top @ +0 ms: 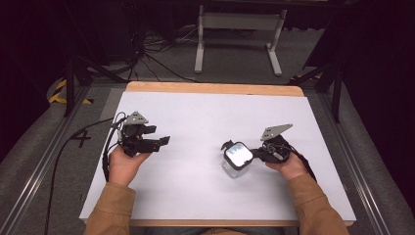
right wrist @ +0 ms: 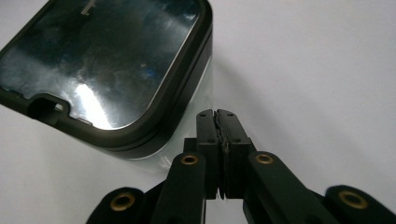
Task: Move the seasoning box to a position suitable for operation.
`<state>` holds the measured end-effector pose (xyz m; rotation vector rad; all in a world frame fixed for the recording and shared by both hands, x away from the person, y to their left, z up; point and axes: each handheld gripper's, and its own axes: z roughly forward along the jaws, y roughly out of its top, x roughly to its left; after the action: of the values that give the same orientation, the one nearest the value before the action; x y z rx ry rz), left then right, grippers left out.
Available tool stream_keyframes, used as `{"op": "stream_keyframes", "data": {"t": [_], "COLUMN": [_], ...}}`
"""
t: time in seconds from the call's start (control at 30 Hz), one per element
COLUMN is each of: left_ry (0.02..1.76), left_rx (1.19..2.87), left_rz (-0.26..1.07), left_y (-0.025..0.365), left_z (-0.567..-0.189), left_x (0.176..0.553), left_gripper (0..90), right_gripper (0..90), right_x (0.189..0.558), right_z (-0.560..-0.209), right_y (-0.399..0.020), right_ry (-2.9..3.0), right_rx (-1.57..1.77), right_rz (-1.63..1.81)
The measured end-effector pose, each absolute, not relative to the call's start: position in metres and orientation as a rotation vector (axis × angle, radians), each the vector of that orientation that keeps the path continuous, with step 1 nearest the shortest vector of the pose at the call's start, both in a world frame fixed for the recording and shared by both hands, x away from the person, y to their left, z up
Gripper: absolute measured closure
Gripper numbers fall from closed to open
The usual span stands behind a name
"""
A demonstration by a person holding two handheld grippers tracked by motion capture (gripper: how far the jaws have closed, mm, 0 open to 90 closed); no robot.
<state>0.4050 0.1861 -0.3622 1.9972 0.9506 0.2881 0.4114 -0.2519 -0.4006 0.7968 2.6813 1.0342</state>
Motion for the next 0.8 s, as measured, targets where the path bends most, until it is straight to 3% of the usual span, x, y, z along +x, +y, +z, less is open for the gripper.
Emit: {"op": "stream_keyframes", "data": {"t": [0.8], "left_ry": [0.906], "left_rx": [2.033], "left_rz": [0.264], "left_y": [0.17], "left_z": [-0.366], "left_x": [0.415], "left_gripper": [31.4], "right_gripper": [89.8], "right_x": [0.403], "right_z": [-0.413], "right_y": [-0.246], "right_ry": [2.813], "right_rx": [0.821], "right_rz": [0.952]}}
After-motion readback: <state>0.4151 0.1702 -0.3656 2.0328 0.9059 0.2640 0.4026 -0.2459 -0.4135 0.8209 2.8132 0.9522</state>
